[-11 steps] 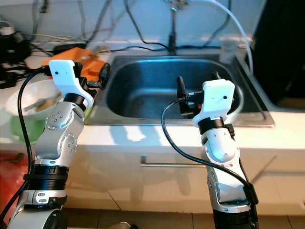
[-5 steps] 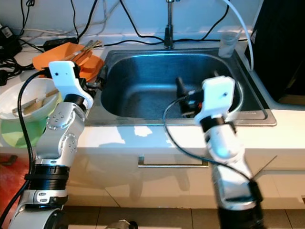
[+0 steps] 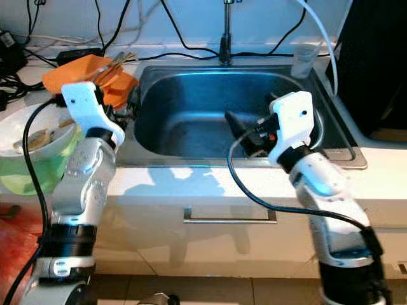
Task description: Kitchen organization
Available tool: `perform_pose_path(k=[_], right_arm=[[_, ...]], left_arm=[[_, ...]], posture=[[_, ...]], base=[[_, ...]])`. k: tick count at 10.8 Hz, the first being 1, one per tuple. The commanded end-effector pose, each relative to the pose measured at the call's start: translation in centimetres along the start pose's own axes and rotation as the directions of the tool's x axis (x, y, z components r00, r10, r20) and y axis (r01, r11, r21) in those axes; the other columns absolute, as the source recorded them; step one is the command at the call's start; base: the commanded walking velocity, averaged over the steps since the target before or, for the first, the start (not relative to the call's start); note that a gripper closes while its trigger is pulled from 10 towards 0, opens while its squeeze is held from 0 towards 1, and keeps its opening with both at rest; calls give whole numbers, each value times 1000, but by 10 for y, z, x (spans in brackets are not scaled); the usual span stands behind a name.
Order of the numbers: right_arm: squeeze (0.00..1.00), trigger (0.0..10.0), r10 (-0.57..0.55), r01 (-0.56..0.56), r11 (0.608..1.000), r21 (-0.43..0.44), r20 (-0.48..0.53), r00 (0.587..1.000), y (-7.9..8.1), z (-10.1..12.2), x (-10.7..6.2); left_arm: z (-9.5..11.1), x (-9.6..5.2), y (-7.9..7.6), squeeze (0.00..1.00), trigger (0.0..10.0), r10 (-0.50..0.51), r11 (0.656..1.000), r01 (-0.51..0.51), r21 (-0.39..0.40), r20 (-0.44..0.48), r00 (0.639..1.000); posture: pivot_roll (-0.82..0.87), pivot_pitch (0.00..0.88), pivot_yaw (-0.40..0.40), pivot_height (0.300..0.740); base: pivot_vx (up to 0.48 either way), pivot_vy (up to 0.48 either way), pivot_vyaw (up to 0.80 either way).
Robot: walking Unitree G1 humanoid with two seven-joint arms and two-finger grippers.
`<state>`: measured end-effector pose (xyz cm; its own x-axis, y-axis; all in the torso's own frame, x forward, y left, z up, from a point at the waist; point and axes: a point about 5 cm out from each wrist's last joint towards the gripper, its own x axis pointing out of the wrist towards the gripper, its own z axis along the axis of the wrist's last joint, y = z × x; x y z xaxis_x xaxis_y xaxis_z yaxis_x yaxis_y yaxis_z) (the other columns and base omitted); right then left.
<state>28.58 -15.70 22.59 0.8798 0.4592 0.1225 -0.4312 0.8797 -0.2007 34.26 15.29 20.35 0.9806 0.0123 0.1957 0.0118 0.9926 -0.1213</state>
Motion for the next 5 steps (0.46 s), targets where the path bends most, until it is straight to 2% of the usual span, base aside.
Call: perform_pose_path(k=[1,2,5], right_arm=[[0,10000,14,-14,1000,6,16,1000,0,5,-1],[0,10000,24,-24,1000,-4,25,999,0,5,0],[0,10000,26,-26,1000,11,32,999,5,2,0]], left_arm=[[4,-1,-1,0,10000,8,1000,-9,12,18,1000],[7,0,-3,0,10000,-5,1000,4,21,29,1000],[10,3,-3,0,10000,-21,999,20,28,33,999]], posture=[[21,46,44,740],[28,40,47,740],[29,34,58,740]], base=[[0,0,0],[0,0,0],[0,0,800]])
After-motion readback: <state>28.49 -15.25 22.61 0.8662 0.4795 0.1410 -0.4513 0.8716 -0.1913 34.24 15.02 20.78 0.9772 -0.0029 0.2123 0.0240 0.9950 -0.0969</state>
